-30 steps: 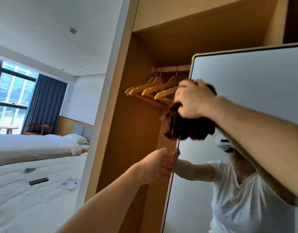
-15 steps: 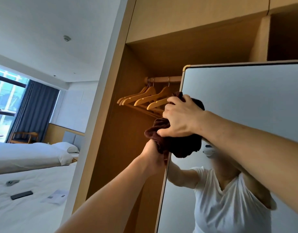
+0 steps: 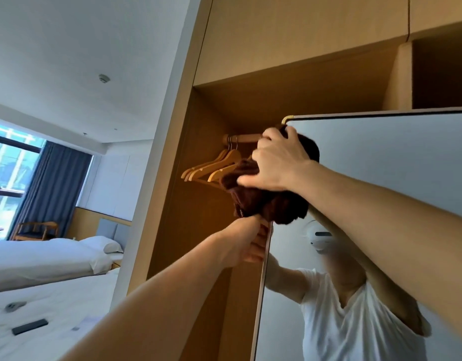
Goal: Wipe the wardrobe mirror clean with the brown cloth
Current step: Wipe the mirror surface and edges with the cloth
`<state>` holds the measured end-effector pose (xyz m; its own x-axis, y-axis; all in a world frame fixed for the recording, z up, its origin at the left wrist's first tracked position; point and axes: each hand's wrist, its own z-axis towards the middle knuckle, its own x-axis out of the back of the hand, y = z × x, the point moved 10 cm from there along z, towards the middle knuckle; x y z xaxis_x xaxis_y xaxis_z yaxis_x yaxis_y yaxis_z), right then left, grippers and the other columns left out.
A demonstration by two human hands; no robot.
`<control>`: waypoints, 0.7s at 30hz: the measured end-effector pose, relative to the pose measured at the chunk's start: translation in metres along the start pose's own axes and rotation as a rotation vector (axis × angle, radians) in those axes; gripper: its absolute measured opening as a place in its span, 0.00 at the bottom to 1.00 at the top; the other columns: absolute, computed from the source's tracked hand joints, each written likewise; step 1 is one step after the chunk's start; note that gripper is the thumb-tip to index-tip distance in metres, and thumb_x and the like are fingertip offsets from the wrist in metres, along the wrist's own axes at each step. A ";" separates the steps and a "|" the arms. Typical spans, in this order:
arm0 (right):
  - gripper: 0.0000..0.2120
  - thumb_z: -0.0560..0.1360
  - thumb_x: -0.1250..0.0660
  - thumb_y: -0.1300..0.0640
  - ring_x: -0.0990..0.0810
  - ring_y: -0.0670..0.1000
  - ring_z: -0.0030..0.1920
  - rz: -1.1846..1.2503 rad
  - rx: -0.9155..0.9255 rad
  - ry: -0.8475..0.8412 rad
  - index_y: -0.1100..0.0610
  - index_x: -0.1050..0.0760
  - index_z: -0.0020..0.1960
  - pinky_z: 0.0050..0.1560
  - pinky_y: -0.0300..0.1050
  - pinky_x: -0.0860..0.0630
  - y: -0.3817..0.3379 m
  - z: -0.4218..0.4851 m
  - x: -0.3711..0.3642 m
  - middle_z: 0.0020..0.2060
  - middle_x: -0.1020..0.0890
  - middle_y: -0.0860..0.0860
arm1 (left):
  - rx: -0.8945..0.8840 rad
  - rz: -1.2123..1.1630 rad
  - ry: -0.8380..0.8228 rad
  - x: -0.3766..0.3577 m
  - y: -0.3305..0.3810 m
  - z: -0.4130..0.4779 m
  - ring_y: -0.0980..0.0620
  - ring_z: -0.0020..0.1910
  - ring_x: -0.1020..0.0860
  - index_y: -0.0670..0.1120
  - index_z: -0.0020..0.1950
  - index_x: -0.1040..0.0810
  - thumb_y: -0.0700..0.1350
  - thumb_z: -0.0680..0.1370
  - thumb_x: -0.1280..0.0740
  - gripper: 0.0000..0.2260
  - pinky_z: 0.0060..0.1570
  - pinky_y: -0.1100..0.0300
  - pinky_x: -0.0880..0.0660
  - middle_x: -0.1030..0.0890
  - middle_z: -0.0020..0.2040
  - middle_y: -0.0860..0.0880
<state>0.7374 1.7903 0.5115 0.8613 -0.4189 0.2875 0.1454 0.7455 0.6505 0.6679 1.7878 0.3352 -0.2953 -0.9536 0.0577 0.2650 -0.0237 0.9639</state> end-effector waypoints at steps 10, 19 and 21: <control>0.21 0.75 0.40 0.40 0.40 0.57 0.69 0.006 -0.107 -0.009 0.54 0.24 0.59 0.63 0.61 0.41 0.038 0.029 0.015 0.63 0.27 0.53 | 0.034 0.089 0.029 0.000 -0.006 0.001 0.48 0.47 0.19 0.44 0.58 0.26 0.59 0.79 0.40 0.20 0.44 0.54 0.20 0.20 0.52 0.46; 0.17 0.79 0.43 0.46 0.37 0.57 0.66 0.056 -0.112 0.144 0.56 0.23 0.56 0.62 0.62 0.39 0.043 0.032 0.030 0.59 0.24 0.54 | -0.036 0.231 -0.004 -0.001 0.011 -0.001 0.46 0.49 0.17 0.46 0.67 0.29 0.60 0.81 0.47 0.23 0.56 0.48 0.22 0.19 0.55 0.43; 0.16 0.80 0.43 0.46 0.37 0.58 0.65 0.096 -0.217 0.143 0.56 0.24 0.56 0.61 0.62 0.38 0.061 0.042 0.034 0.59 0.25 0.54 | -0.058 0.251 0.007 0.000 0.011 0.004 0.47 0.48 0.17 0.48 0.67 0.29 0.61 0.81 0.48 0.22 0.55 0.49 0.22 0.19 0.54 0.44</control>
<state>0.7549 1.7996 0.5908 0.9340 -0.2750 0.2281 0.1475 0.8783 0.4548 0.6670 1.7884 0.3468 -0.2074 -0.9339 0.2911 0.3818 0.1967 0.9031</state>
